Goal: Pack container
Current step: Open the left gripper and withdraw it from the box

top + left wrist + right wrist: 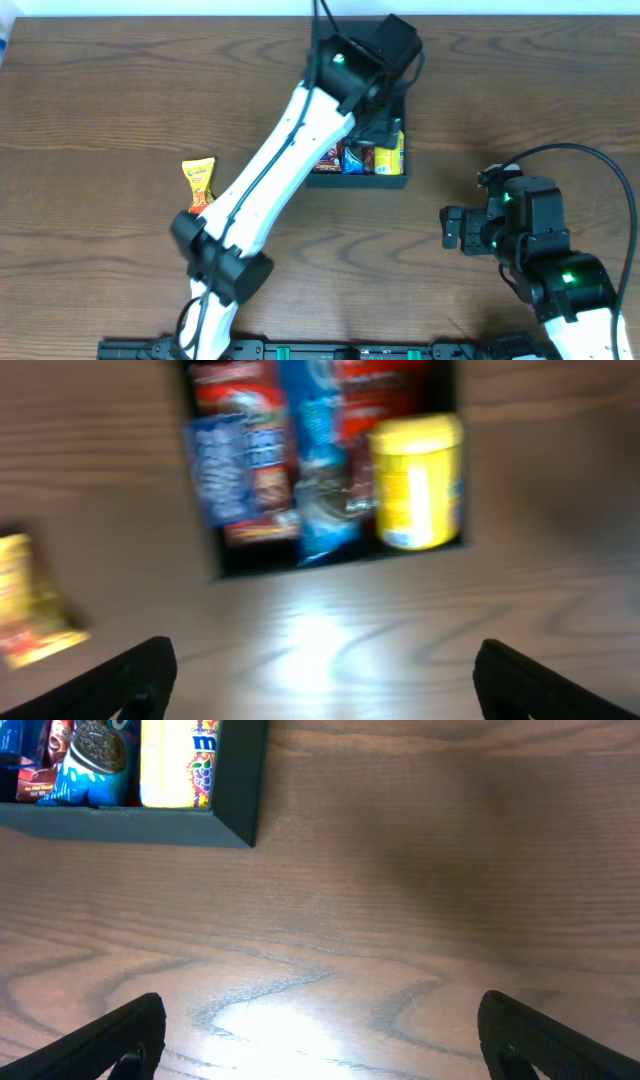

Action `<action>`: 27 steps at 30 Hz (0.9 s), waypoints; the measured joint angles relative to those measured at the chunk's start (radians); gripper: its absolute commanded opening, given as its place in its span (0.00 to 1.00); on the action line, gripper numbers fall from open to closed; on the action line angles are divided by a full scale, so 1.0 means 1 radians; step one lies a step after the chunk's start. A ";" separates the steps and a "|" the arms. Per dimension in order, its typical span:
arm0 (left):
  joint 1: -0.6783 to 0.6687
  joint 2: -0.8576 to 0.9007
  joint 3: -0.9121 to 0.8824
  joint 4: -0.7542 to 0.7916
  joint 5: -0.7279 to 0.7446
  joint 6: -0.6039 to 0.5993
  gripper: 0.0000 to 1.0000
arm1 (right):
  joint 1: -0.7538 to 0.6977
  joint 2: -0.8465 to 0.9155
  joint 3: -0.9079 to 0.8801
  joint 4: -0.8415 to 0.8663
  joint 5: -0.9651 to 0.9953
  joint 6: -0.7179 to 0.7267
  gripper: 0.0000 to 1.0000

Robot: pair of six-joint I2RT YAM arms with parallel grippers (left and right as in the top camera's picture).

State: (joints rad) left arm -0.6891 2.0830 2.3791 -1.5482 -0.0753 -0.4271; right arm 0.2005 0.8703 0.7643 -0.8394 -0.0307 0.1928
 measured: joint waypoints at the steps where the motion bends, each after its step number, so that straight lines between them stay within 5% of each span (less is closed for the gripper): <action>1: -0.002 -0.018 0.000 -0.034 -0.036 0.007 0.96 | 0.000 0.000 0.000 0.000 0.000 0.000 0.99; 6: -0.010 -0.076 -0.071 -0.060 -0.145 0.007 0.96 | 0.000 0.000 0.000 -0.001 0.000 0.000 0.99; 18: 0.026 -0.493 -0.846 0.270 -0.220 -0.064 0.96 | 0.000 0.000 -0.001 0.000 0.000 0.000 0.99; 27: 0.195 -0.660 -1.206 0.432 -0.181 -0.106 0.96 | 0.000 0.000 -0.001 0.000 0.000 0.000 0.99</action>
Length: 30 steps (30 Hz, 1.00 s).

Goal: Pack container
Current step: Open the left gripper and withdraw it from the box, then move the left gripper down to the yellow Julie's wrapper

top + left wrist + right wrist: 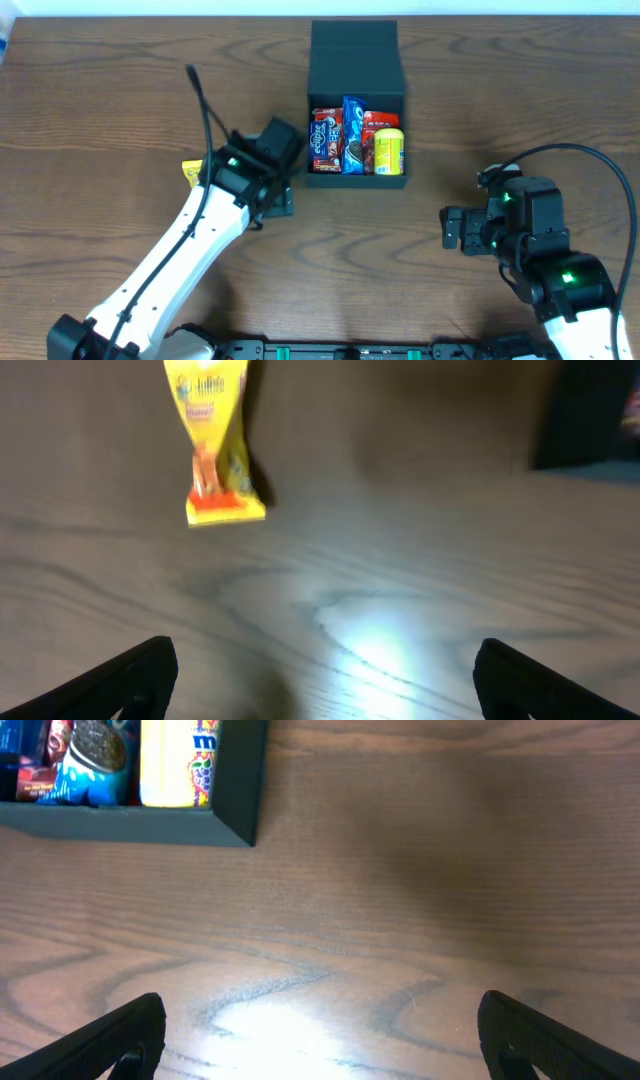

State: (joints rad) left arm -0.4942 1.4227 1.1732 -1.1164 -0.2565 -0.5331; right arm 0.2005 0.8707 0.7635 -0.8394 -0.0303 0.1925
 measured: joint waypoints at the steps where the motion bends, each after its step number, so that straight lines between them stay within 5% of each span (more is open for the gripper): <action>1: 0.013 -0.005 -0.033 0.016 0.005 -0.002 0.96 | 0.000 0.000 0.000 -0.001 0.000 0.000 0.99; 9: 0.140 -0.013 -0.217 0.120 0.033 -0.010 0.96 | 0.000 0.000 0.000 0.000 0.000 0.000 0.99; 30: 0.402 0.109 -0.246 0.469 0.056 0.156 0.96 | 0.000 0.000 0.000 0.000 0.000 0.000 0.99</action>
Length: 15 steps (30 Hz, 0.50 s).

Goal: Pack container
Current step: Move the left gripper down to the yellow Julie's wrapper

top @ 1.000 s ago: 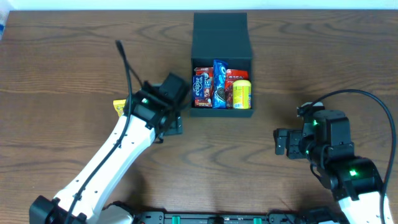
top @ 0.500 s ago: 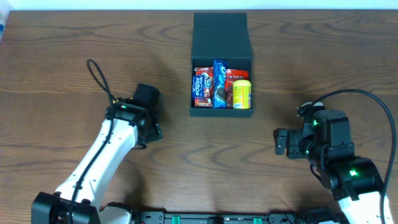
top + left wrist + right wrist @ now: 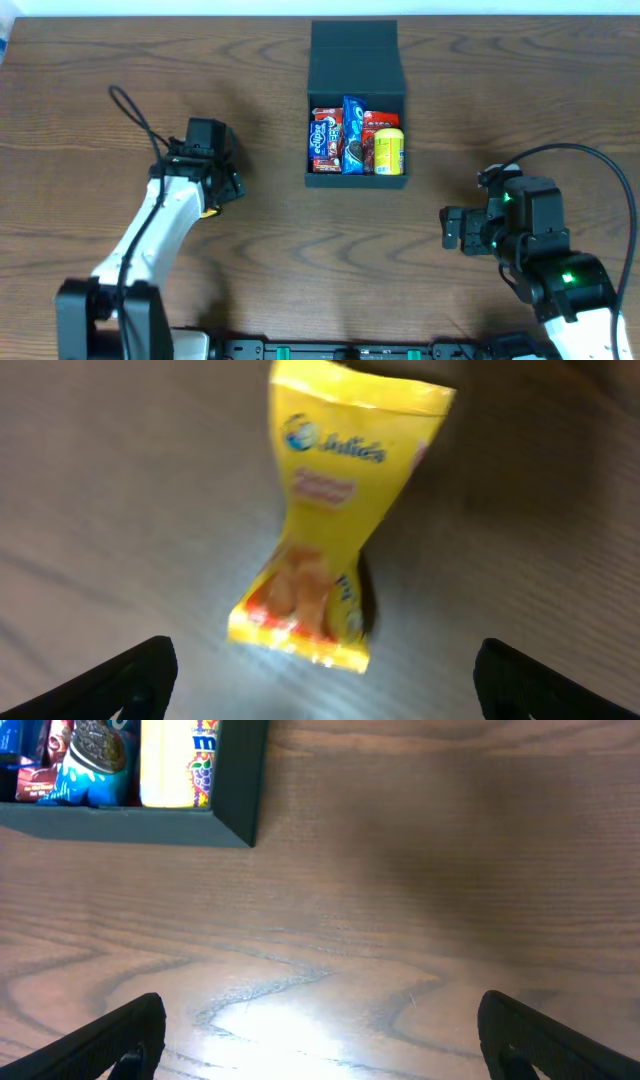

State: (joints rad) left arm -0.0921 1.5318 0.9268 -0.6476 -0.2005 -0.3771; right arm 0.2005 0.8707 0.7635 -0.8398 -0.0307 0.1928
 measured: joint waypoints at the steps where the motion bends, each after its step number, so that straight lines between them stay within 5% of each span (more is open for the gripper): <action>1: 0.000 0.018 0.000 0.018 0.005 0.017 0.95 | 0.000 0.000 0.000 0.000 0.000 0.000 0.99; 15: 0.000 0.111 0.000 0.107 0.018 0.095 0.96 | 0.000 0.000 0.000 0.000 0.000 0.000 0.99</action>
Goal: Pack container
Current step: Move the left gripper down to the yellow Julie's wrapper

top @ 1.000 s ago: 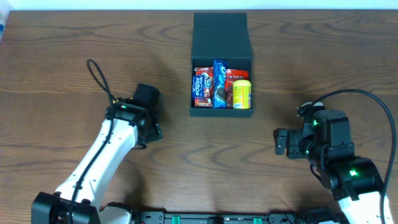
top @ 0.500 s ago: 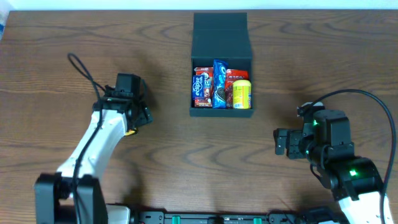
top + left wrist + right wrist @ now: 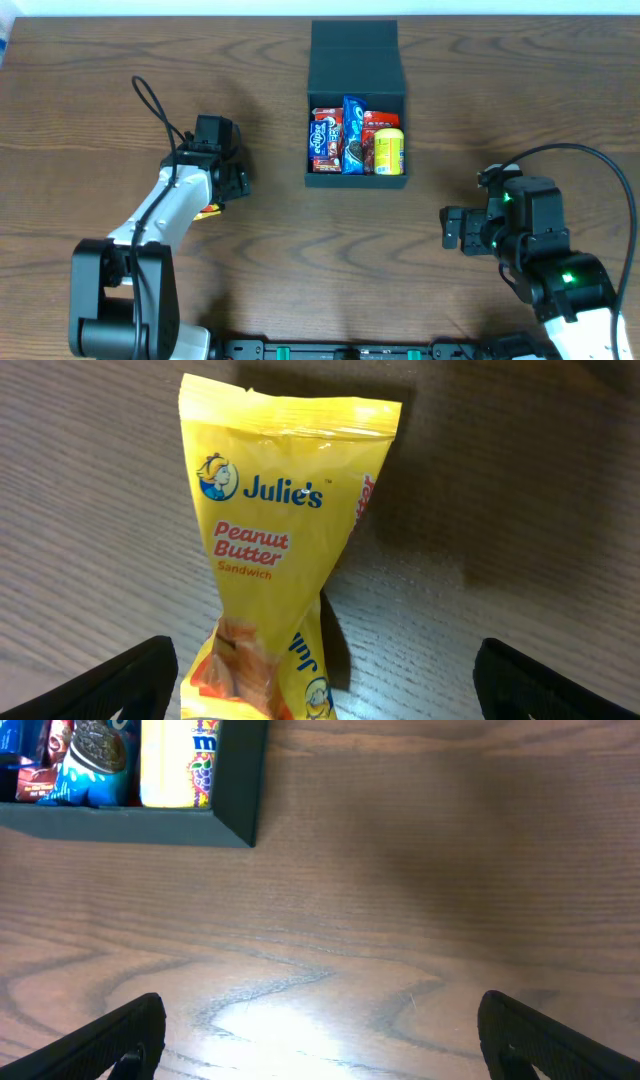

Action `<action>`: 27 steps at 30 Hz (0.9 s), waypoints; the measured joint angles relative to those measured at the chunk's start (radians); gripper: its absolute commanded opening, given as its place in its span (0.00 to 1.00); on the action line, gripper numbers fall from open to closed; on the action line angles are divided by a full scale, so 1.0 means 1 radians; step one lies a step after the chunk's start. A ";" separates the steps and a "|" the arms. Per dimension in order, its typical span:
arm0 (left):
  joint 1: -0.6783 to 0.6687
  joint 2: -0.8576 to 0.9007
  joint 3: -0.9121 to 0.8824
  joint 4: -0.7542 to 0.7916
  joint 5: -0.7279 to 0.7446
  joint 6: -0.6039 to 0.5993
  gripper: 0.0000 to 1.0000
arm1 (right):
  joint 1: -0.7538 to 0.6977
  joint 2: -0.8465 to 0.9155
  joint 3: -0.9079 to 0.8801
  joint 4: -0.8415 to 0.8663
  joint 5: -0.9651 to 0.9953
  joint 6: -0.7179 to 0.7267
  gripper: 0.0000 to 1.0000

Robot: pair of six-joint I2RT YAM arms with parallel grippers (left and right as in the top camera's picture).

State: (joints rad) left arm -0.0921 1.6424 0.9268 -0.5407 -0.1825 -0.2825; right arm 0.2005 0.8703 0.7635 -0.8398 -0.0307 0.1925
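Note:
A yellow Julie's peanut butter sandwich packet (image 3: 285, 550) lies flat on the wooden table, left of the box. In the overhead view only its red end (image 3: 208, 211) shows from under my left gripper (image 3: 213, 188). My left gripper (image 3: 325, 690) stands open just above it, its fingertips (image 3: 135, 675) on either side of the packet's lower end. The black container (image 3: 356, 182) stands at the back middle with its lid folded back. It holds a blue Oreo pack (image 3: 352, 135), a yellow tube (image 3: 389, 150) and red packs. My right gripper (image 3: 455, 228) stands open over bare wood.
The right wrist view shows the box's corner (image 3: 235, 780) at the top left, with the yellow tube (image 3: 180, 765) inside, and my right gripper (image 3: 320, 1040) over wood grain. A cable (image 3: 155, 100) loops up from the left arm.
My left gripper has come closer to the packet, which now fills more of the wrist view and reaches between the fingers. The right arm has not moved.
My left gripper was open over the packed box. Then it was left of the box, with the yellow packet ahead of it. Then it hung over the packet, and now sits low over it, still open. The right arm stayed still throughout.

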 measured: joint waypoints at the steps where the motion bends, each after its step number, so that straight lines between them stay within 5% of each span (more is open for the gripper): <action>1: 0.000 0.005 0.000 0.001 0.000 0.000 0.96 | 0.000 0.000 0.000 0.000 0.000 0.000 0.99; 27: 0.027 0.012 -0.061 0.110 0.000 0.023 1.00 | 0.000 0.000 0.000 0.000 0.000 0.000 0.99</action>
State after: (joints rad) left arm -0.0654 1.6543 0.8658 -0.4305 -0.1825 -0.2596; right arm 0.2005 0.8707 0.7635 -0.8398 -0.0307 0.1928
